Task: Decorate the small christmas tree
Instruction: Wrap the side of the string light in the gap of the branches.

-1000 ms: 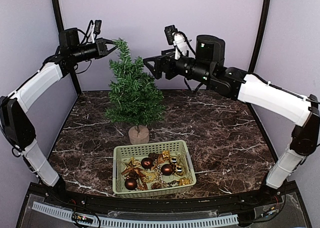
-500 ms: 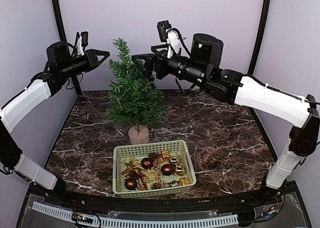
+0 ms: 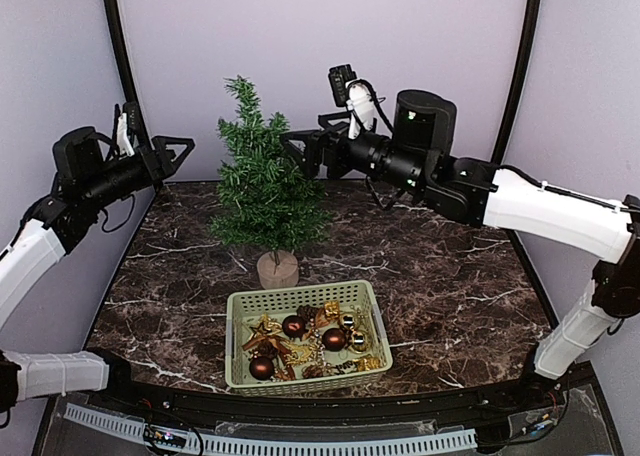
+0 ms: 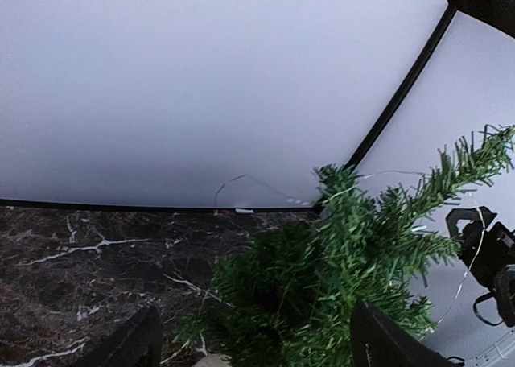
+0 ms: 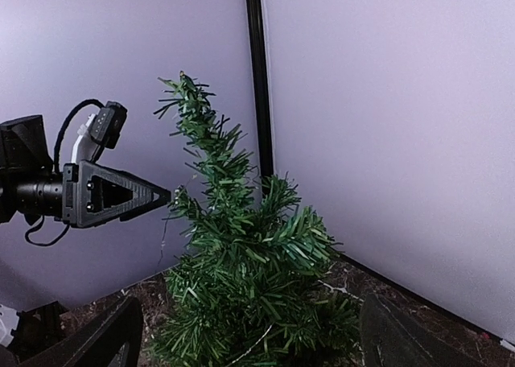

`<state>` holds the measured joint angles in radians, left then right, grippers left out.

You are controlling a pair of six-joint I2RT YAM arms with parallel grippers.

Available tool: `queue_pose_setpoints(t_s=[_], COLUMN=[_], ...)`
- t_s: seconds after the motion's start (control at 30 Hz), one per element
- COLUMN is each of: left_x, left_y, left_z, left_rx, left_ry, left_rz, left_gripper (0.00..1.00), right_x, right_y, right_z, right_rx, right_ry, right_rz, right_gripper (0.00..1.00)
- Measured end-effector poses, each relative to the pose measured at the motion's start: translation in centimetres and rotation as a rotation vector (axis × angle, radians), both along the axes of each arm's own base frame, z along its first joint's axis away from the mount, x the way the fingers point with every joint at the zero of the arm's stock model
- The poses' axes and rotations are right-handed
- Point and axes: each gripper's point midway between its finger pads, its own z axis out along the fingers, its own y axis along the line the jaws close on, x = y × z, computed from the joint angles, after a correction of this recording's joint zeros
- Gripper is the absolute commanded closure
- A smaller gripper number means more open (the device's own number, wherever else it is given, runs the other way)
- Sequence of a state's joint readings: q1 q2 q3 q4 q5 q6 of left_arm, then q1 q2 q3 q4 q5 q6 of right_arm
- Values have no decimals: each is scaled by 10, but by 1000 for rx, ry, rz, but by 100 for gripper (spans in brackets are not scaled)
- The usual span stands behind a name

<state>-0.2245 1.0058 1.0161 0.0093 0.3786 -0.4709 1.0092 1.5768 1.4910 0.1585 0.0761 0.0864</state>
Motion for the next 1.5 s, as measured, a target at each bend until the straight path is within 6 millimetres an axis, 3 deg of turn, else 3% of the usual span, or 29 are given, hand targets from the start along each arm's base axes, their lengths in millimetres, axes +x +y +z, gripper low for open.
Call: queue_pose_setpoints(t_s=[0.17,0.37,0.53,0.7,0.87,1.13,1.37,1.5], left_x=[-6,3,7,18,35,51,64,69], left_y=[18,33,44,52,66,56,55,58], left_z=[-51,-136,-171,-172,-173,-182,-186,-180], left_rx=[27,53,76,70,-98,-398,-480,-468], left_ry=[87,243,206,138,180,317,376,360], left_rz=[97,154,164,166,193,150,152,169], left_gripper=[11,11,11,11,11,11,11,22], right_x=[-7,-12,-12,-2,5,6,6,4], right_y=[-16,-30,-36,-48,-57,-60,-66,-70], right_z=[2,-1,-13,-32,-40,-41,-43,-38], right_rx=[13,27,24,16,21,32,33,42], right_ry=[6,18,46,92,122,136,139,132], right_rz=[-16,-24,-13,-16,-33,-47,-68,-75], right_gripper=[3,2,2,2,2,3,3,2])
